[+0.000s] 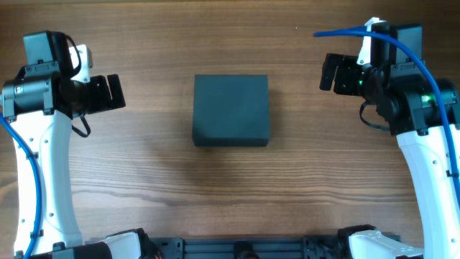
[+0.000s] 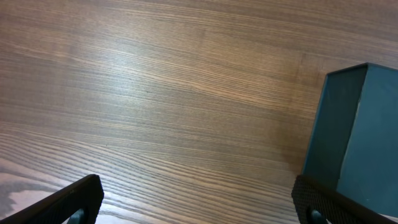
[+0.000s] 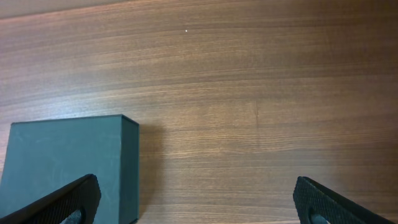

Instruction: Pack container

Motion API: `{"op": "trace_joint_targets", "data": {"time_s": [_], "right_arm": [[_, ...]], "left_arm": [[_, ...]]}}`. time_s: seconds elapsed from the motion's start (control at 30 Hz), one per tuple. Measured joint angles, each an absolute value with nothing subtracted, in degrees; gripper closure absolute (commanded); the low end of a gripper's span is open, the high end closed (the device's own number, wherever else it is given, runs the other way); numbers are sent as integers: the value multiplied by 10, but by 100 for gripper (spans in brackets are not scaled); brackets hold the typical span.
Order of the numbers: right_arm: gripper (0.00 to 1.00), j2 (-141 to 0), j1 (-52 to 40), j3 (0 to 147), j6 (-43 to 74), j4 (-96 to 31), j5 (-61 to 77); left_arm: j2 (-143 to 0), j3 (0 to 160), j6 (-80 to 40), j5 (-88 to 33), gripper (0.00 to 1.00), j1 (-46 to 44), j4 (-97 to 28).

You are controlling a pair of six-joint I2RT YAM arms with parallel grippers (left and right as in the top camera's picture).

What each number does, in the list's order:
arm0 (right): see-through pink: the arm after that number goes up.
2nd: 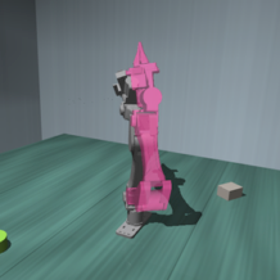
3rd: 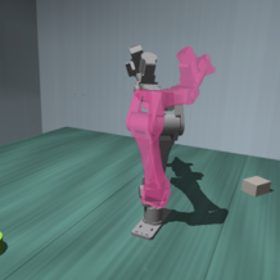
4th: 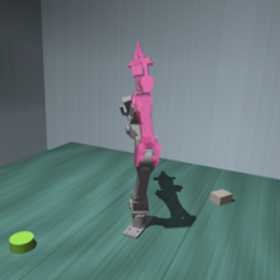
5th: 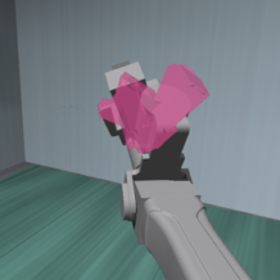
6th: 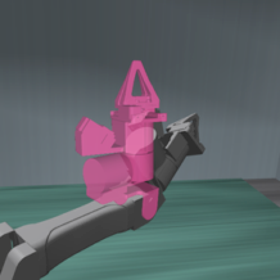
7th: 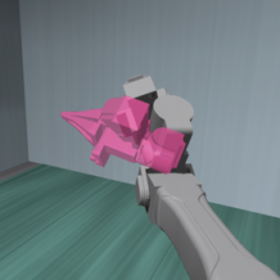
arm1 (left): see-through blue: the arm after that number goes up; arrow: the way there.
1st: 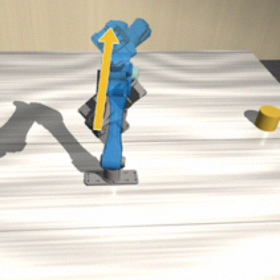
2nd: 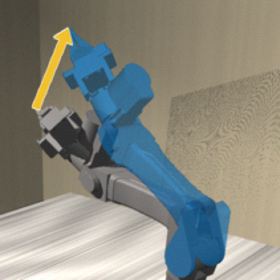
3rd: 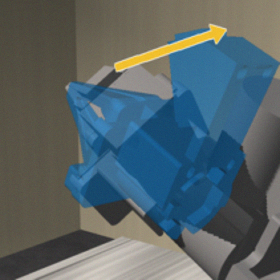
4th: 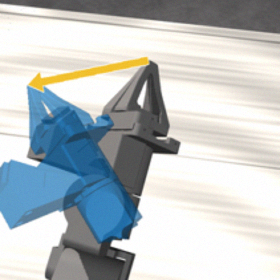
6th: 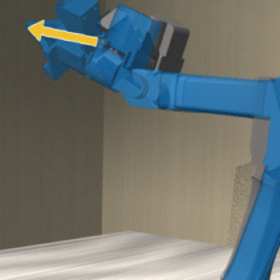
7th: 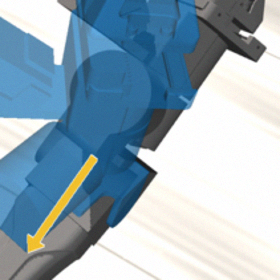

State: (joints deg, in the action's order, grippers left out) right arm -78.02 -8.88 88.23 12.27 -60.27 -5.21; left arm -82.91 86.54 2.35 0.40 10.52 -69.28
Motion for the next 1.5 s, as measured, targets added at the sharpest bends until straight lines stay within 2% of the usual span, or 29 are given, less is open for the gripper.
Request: {"op": "trace_joint_targets", "data": {"time_s": [0.63, 0.7, 0.87, 1.0, 1.1, 1.23, 1.5], "right_arm": [[0, -751, -89, 853, 123, -597, -54], [0, -695, -89, 802, 123, -590, -61], [0, -450, -85, 562, 116, -304, -91], [0, -226, -74, 296, 124, -136, -98], [0, -181, -68, 215, 142, -80, -99], [0, -108, -59, 111, 176, -72, -102], [0, -28, -59, 38, 180, -73, -102]], "left_arm": [[-829, 865, 23, 4, 0, 105, -693], [-829, 865, 23, 4, 0, 105, -693], [-829, 866, 23, 6, 0, 105, -693], [-829, 866, 23, 8, 0, 105, -694], [-828, 866, 23, 8, 0, 105, -694], [-828, 866, 23, 8, 0, 105, -694], [-828, 866, 23, 8, 0, 105, -694]]}}
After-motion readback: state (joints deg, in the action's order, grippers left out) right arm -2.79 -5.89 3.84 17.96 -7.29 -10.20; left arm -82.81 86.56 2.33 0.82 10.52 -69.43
